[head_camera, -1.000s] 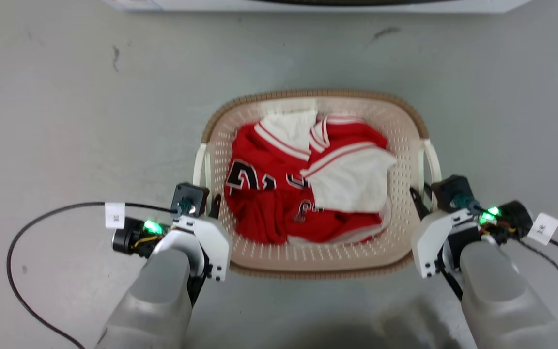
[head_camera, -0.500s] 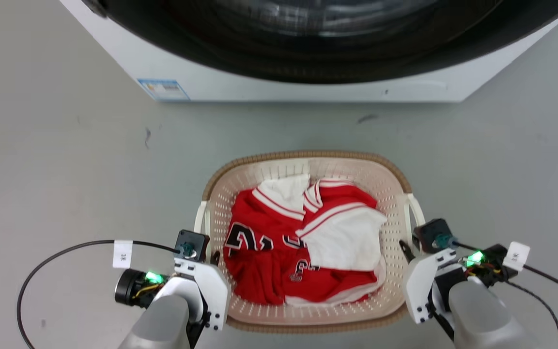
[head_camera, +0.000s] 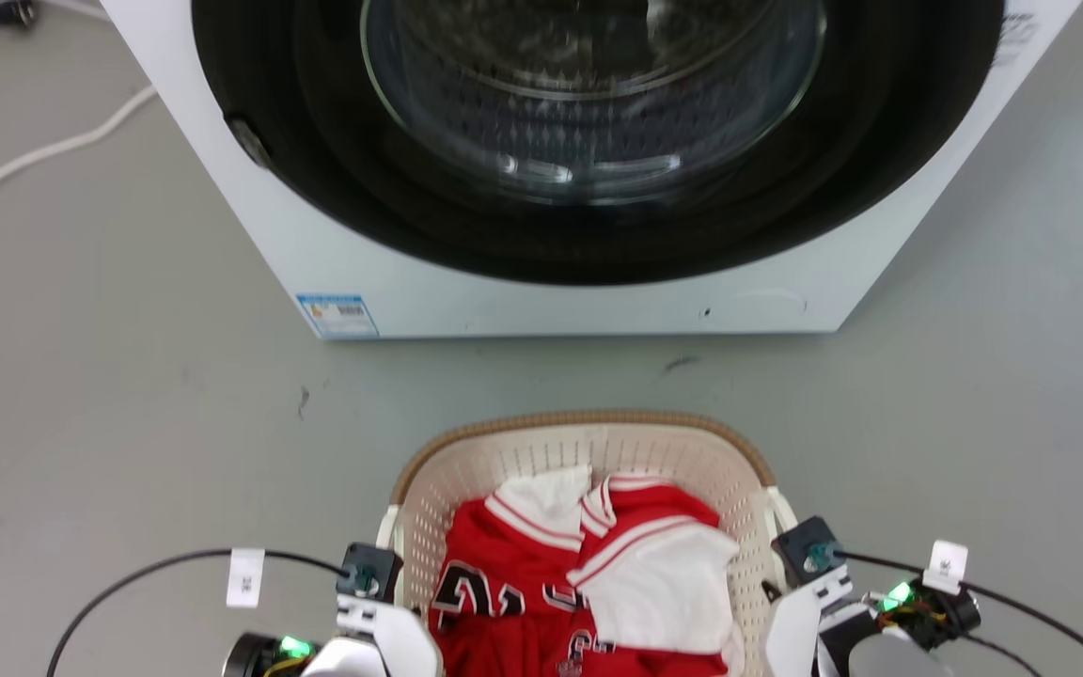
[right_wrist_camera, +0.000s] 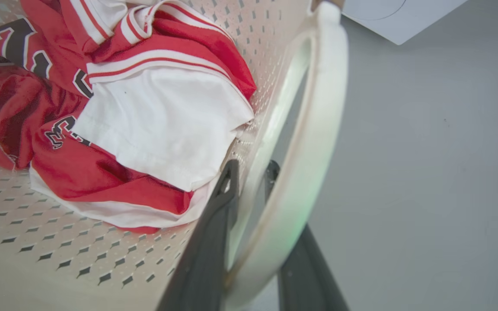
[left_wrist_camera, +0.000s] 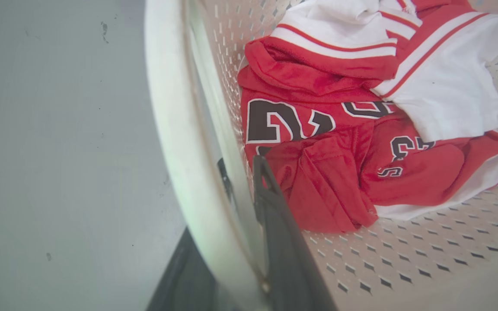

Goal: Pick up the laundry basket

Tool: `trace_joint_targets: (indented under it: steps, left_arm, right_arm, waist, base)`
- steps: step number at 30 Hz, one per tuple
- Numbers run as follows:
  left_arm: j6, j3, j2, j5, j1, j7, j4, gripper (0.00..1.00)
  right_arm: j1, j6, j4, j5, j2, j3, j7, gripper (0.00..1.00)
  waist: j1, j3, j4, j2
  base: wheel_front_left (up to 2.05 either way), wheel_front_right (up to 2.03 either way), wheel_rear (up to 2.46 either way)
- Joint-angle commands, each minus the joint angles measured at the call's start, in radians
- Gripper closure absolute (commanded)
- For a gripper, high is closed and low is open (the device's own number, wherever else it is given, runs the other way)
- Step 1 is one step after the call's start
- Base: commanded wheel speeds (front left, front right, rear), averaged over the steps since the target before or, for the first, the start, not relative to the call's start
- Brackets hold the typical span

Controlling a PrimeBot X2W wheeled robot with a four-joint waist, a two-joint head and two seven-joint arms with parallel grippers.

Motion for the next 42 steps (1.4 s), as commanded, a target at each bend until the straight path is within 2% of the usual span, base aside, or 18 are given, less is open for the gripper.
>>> trace_joint_targets:
  steps: [1,17,42]
  left_arm:
    - [-0.002,-0.006,0.011,-0.004,0.018,0.001,-0.004,1.00]
    - [-0.004,-0.054,0.015,-0.059,0.155,0.043,-0.005,1.00]
    - [-0.004,-0.101,0.021,-0.124,0.203,0.063,-0.005,1.00]
  right_arm:
    - [0.029,0.000,0.006,0.011,-0.014,0.029,0.010,1.00]
    - [0.154,0.001,0.007,0.149,-0.011,0.197,0.070,1.00]
    - [0.202,0.001,0.014,0.205,-0.013,0.265,0.112,1.00]
  waist:
    - [0.0003,-0.055,-0.010,-0.0001]
    - [0.0003,-0.257,-0.017,-0.0001]
    - [0.0003,-0.317,-0.016,-0.0001]
  base:
    - [0.00,0.00,0.00]
    - [0.00,0.00,0.00]
    - [0.00,0.00,0.00]
